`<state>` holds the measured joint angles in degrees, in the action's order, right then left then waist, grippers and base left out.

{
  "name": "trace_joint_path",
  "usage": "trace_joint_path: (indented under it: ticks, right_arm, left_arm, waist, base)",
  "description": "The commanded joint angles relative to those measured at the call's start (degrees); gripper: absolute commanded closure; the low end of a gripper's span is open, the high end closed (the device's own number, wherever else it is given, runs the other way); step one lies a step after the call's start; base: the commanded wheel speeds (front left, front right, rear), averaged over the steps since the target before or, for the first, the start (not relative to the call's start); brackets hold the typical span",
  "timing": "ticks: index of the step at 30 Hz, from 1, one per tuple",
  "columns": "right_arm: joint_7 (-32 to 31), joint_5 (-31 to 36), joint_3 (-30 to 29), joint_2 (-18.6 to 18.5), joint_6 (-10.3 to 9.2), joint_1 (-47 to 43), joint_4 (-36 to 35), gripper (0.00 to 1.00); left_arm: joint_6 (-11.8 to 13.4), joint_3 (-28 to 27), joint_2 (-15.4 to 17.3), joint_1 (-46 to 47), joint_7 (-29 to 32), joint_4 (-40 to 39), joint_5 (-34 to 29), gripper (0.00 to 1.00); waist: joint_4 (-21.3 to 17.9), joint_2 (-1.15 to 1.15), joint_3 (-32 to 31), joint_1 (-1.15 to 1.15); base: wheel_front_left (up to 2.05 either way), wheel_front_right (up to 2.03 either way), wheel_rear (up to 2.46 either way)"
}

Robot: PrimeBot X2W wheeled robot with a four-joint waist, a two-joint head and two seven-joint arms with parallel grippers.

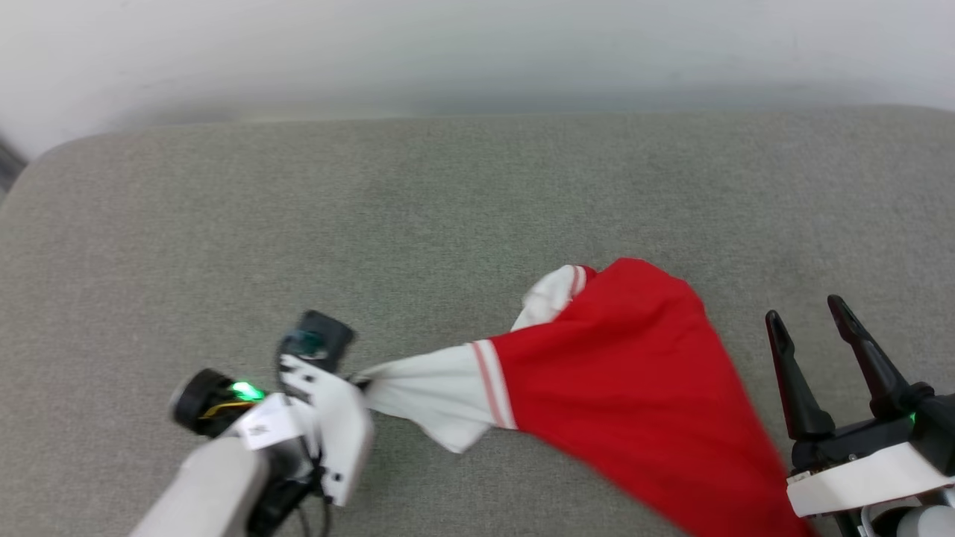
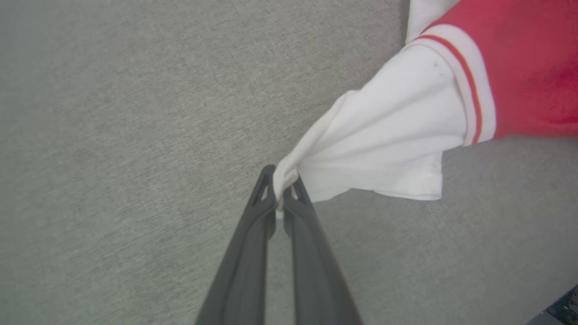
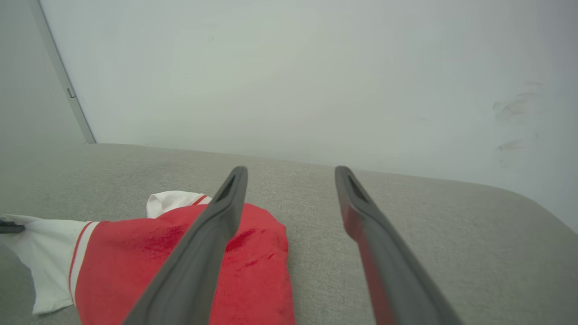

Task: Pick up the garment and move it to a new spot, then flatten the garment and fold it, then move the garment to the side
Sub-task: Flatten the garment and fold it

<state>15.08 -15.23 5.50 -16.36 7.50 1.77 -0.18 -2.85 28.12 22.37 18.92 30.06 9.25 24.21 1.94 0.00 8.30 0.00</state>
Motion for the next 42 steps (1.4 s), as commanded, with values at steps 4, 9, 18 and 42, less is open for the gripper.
trace_joint_path:
  ticks: [4, 9, 18, 42]
  right_arm:
    - [0.1, 0.3, 0.3, 0.7, -0.02, -0.5, 1.2, 0.00]
    - [0.1, 0.7, 0.5, 1.2, -0.02, -0.6, 3.1, 0.00]
    - [0.1, 0.5, 1.7, 1.5, -0.02, 0.5, 5.5, 0.00]
    - [-10.8, -2.6, 9.5, -2.4, -0.02, 3.3, 1.4, 0.00]
  left_arm:
    - [2.7, -5.4, 5.1, -3.1, -0.7, -2.5, 1.6, 1.00]
    - [7.2, -11.7, 8.9, -4.9, -3.9, -4.0, 1.8, 1.00]
    - [10.8, -14.3, 9.4, -8.3, -9.9, 0.6, 0.5, 1.00]
    - [13.0, -11.1, -2.2, -14.0, -45.0, -9.2, -7.3, 0.00]
  waist:
    - [1.6, 0.00, -1.2, 0.00]
    - [2.5, 0.00, -1.4, 0.00]
    - [2.8, 0.00, -1.6, 0.00]
    - [6.6, 0.00, -5.4, 0.00]
  base:
    - [0.00, 0.00, 0.00]
    - [0.00, 0.00, 0.00]
    - [0.00, 0.00, 0.00]
    - [0.00, 0.00, 0.00]
